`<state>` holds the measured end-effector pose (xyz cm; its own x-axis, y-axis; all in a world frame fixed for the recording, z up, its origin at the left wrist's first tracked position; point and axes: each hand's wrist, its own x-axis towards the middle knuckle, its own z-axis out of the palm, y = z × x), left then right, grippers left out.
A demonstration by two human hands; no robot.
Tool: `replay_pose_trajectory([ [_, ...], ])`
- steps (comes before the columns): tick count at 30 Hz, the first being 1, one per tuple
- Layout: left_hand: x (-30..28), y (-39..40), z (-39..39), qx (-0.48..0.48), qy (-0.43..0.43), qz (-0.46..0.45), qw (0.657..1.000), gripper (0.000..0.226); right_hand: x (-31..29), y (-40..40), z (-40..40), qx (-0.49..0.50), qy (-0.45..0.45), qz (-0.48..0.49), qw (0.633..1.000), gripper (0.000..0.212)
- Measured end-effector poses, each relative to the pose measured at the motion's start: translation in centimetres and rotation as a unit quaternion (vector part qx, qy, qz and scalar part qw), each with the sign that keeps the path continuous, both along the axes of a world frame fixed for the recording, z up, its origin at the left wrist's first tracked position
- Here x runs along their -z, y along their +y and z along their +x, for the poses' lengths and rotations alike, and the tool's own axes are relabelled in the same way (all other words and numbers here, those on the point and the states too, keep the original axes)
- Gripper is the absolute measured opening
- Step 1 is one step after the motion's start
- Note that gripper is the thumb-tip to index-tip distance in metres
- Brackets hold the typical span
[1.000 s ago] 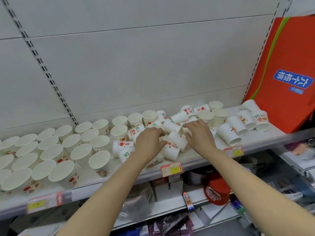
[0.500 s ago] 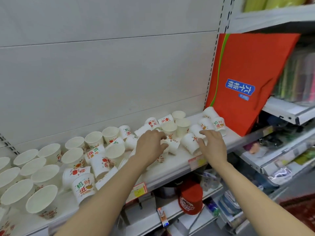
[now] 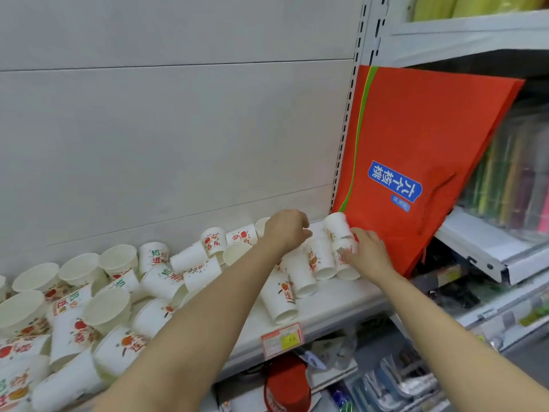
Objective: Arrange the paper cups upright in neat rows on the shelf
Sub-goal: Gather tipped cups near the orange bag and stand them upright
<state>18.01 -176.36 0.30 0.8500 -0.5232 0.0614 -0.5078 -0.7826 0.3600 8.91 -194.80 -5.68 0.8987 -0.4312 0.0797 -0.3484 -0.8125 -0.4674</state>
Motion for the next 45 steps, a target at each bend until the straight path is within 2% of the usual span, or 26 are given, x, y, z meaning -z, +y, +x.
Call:
replay_pose_trajectory([
  [3, 1.1, -3.9, 2.9, -0.011, 0.033, -0.007, 0.999, 0.036, 0.5, -0.4, 0.9, 0.009, 0.015, 0.067, 0.998, 0.063],
  [6, 2.6, -7.6, 4.7, -0.029, 0.099, -0.069, 0.992, 0.047, 1.3, -0.2, 0.4, 0.038, -0.002, 0.101, 0.994, 0.063],
  [9, 3.9, -11.1, 5.5, -0.037, 0.158, -0.117, 0.98, 0.049, 2.2, -0.3, -0.4, 0.06, -0.022, 0.111, 0.992, 0.071],
  [14, 5.7, -13.6, 6.5, -0.033, 0.188, -0.07, 0.979, 0.039, 3.0, -0.5, -0.6, 0.057, -0.036, 0.166, 0.984, 0.076],
  [16, 5.5, -13.6, 7.0, -0.023, 0.142, -0.056, 0.988, 0.031, 3.3, -0.6, -0.4, 0.051, -0.041, 0.201, 0.977, 0.076],
  [18, 4.9, -13.3, 7.1, 0.015, 0.033, 0.002, 0.999, 0.024, 3.6, -0.6, -0.3, 0.052, -0.046, 0.218, 0.974, 0.064],
  [20, 4.6, -12.5, 6.8, 0.049, -0.076, 0.061, 0.994, 0.02, 3.6, -0.3, -0.3, 0.059, -0.063, 0.224, 0.971, 0.052],
  [22, 4.9, -11.7, 6.5, 0.06, -0.123, 0.096, 0.986, 0.02, 3.5, 0.2, -0.2, 0.069, -0.106, 0.219, 0.967, 0.054],
  [24, 5.3, -10.8, 6.5, 0.064, -0.117, 0.109, 0.985, 0.021, 3.6, 0.6, 0.0, 0.057, -0.165, 0.198, 0.965, 0.059],
  [27, 5.3, -9.1, 6.7, 0.066, -0.101, 0.053, 0.991, 0.029, 4.1, 1.0, 0.7, 0.034, -0.224, 0.164, 0.96, 0.07],
  [29, 4.5, -7.5, 6.4, 0.055, -0.103, -0.002, 0.993, 0.039, 4.5, 1.0, 1.4, 0.031, -0.223, 0.151, 0.963, 0.078],
  [31, 3.6, -5.4, 6.0, 0.045, -0.105, -0.018, 0.993, 0.038, 4.8, 0.9, 2.2, 0.024, -0.216, 0.137, 0.967, 0.078],
  [33, 2.9, -3.5, 5.6, 0.049, -0.056, 0.002, 0.997, 0.034, 4.8, 0.7, 3.0, 0.01, -0.206, 0.124, 0.971, 0.075],
  [36, 3.0, -2.3, 4.4, 0.081, 0.066, 0.083, 0.991, 0.038, 4.7, 0.2, 3.4, -0.003, -0.183, 0.119, 0.976, 0.077],
  [38, 3.3, -2.3, 3.6, 0.092, 0.102, 0.107, 0.985, 0.035, 4.7, -0.1, 2.9, 0.009, -0.196, 0.1, 0.975, 0.079],
  [42, 3.1, -2.6, 2.5, 0.101, 0.133, 0.038, 0.985, 0.023, 3.8, 0.4, 0.1, 0.002, -0.31, 0.002, 0.951, 0.052],
  [45, 2.2, -2.1, 1.2, 0.134, 0.137, -0.026, 0.981, 0.011, 3.6, 0.8, -1.5, -0.097, -0.296, 0.005, 0.95, 0.048],
])
